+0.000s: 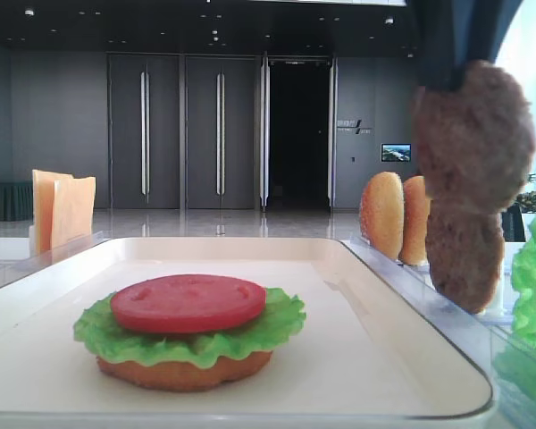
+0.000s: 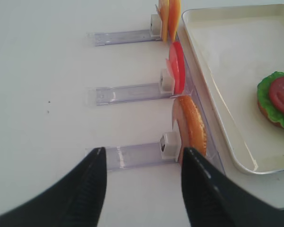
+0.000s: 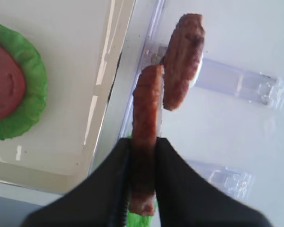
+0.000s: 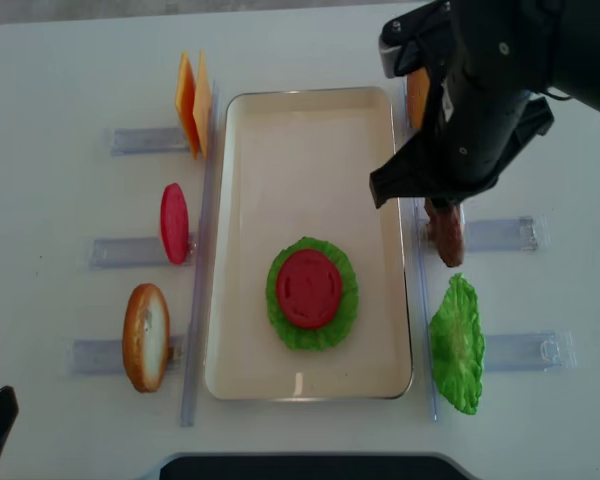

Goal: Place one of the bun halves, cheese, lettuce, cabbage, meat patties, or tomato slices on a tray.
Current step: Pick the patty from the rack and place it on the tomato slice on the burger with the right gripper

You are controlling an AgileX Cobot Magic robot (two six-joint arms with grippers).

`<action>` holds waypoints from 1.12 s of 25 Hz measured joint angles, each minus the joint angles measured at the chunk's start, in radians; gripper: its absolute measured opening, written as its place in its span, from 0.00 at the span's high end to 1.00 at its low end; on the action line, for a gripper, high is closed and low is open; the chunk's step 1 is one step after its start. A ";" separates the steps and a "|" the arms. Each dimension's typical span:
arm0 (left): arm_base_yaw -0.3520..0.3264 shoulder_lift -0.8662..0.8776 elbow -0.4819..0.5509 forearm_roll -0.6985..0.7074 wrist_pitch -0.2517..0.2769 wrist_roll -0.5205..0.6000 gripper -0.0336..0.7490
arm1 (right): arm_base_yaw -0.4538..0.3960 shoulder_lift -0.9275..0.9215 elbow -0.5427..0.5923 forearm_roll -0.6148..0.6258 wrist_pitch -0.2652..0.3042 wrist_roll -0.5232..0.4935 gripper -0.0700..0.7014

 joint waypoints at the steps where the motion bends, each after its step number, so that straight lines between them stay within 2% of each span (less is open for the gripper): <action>1: 0.000 0.000 0.000 0.000 0.000 0.000 0.46 | 0.000 -0.028 0.024 0.003 0.000 0.011 0.77; 8: 0.000 0.000 0.000 0.000 0.000 0.000 0.46 | 0.000 -0.193 0.140 0.043 0.002 0.048 0.77; 13: 0.000 0.000 0.000 0.000 0.000 0.000 0.46 | 0.000 -0.242 0.153 0.051 0.004 0.055 0.77; 16: 0.000 0.000 0.000 0.000 0.000 0.000 0.46 | 0.000 -0.243 0.153 0.102 0.004 0.034 0.77; 19: 0.000 0.000 0.000 0.000 0.000 0.000 0.46 | 0.000 -0.243 0.153 0.205 0.000 -0.017 0.77; 23: 0.000 0.000 0.000 0.000 0.000 0.000 0.46 | 0.000 -0.243 0.154 0.318 -0.092 -0.076 0.77; 28: 0.000 0.000 0.000 0.000 0.000 0.000 0.46 | 0.000 -0.238 0.185 0.493 -0.298 -0.172 0.77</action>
